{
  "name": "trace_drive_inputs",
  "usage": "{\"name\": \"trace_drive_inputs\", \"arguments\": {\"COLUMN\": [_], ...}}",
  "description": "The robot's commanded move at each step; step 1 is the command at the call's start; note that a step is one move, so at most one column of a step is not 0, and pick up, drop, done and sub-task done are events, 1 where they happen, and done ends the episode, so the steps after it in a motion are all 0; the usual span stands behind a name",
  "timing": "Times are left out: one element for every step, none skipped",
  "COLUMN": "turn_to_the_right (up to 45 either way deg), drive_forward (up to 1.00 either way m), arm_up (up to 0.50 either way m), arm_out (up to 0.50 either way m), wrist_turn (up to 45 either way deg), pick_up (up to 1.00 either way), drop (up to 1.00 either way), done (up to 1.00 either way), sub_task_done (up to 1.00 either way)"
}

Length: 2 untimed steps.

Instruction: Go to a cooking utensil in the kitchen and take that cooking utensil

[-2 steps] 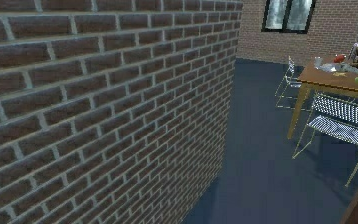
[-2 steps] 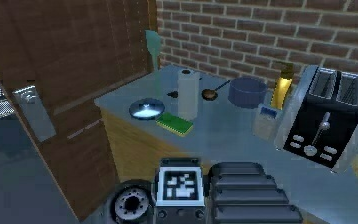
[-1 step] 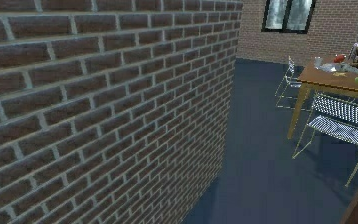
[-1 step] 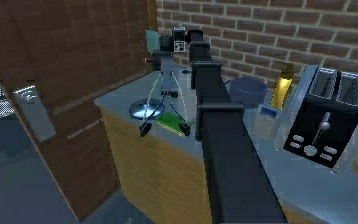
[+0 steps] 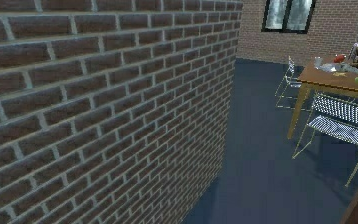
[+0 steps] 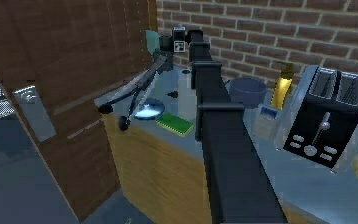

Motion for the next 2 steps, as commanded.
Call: {"name": "trace_drive_inputs", "arguments": {"turn_to_the_right": [0.0, 0.0], "drive_forward": [0.00, 0.00], "arm_up": [0.00, 0.00], "arm_out": [0.00, 0.00], "wrist_turn": [45.0, 45.0], "pick_up": [0.00, 0.00], "drop": [0.00, 0.00], "done": [0.00, 0.00], "sub_task_done": [0.00, 0.00]}}
